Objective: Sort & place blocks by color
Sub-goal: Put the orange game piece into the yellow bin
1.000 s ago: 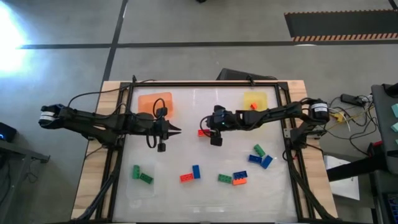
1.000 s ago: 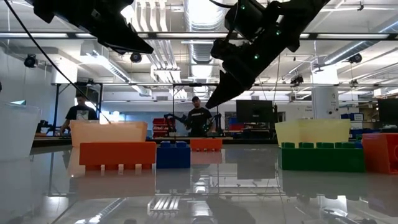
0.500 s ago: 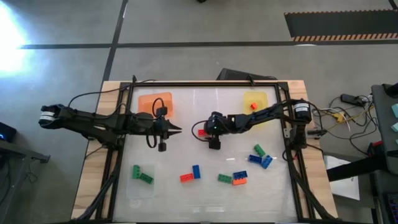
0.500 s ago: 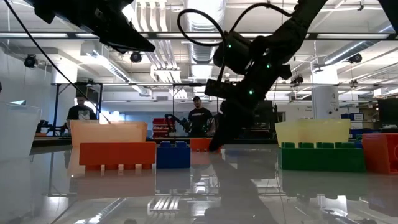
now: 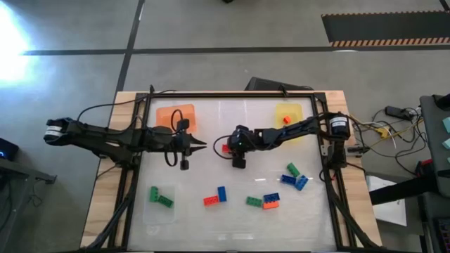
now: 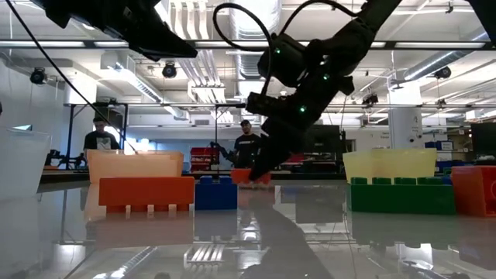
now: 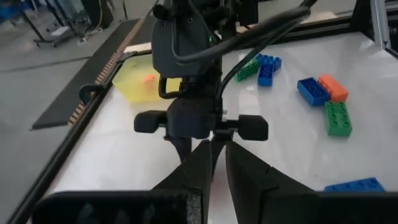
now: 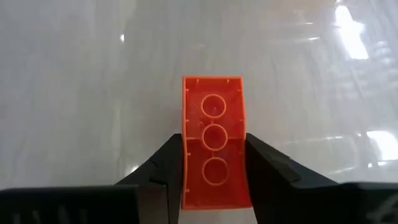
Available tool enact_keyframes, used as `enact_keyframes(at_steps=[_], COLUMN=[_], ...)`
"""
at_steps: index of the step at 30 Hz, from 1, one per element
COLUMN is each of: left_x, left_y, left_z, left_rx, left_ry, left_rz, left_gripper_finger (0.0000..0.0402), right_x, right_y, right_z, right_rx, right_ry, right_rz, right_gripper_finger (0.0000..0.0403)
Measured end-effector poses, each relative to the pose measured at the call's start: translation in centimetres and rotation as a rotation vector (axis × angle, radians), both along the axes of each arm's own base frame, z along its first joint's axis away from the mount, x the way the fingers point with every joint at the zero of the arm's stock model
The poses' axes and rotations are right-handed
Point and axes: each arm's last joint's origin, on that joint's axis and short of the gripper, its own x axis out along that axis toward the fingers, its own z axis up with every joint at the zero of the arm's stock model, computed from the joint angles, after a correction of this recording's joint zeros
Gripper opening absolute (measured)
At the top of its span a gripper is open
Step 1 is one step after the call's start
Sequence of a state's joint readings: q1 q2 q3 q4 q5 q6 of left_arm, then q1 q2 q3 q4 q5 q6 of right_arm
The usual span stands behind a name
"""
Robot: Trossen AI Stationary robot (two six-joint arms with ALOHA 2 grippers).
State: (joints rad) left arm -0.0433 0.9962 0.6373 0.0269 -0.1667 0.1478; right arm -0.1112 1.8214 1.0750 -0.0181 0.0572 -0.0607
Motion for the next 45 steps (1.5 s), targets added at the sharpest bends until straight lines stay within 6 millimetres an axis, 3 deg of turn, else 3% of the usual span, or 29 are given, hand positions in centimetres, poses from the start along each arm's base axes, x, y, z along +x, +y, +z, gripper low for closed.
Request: enact_keyframes(at_steps=[7, 11, 16, 21, 26, 31, 36, 45], left_x=[0.0, -0.2, -0.4, -0.3, -0.4, -0.4, -0.4, -0.4], left_y=[0.3, 0.7, 1.0, 1.1, 1.0, 1.0, 1.0, 1.0], left_z=[1.4, 2.4, 2.9, 2.5, 2.4, 2.3, 2.3, 2.3], left_rx=[0.188, 0.284, 0.310, 0.314, 0.313, 0.314, 0.315, 0.317], left_ry=[-0.104, -0.150, -0.164, -0.148, -0.145, -0.140, -0.138, -0.140], left_rz=[0.067, 0.188, 0.316, 0.322, 0.321, 0.320, 0.319, 0.319], left_gripper_finger=[0.0031, 0.0031, 0.0031, 0.0031, 0.0031, 0.0031, 0.0031, 0.0031], right_x=[0.8, -0.3, -4.6, -9.7, -13.6, -16.7, -17.9, -17.9], right_y=[1.7, 1.9, 0.4, -1.2, -3.0, -4.5, -5.8, -7.2], right_z=[3.0, 5.7, 9.4, 11.6, 11.6, 9.7, 7.4, 5.6], right_rx=[-0.017, 0.020, -0.105, -0.093, -0.024, 0.102, 0.191, 0.190], right_ry=[0.007, 0.129, 0.281, 0.342, 0.242, 0.090, -0.034, -0.003], right_rz=[-0.057, -0.177, -0.649, -0.948, -1.158, -1.307, -1.348, -1.396], right_gripper_finger=[0.0118, 0.0118, 0.0118, 0.0118, 0.0118, 0.0118, 0.0118, 0.0118])
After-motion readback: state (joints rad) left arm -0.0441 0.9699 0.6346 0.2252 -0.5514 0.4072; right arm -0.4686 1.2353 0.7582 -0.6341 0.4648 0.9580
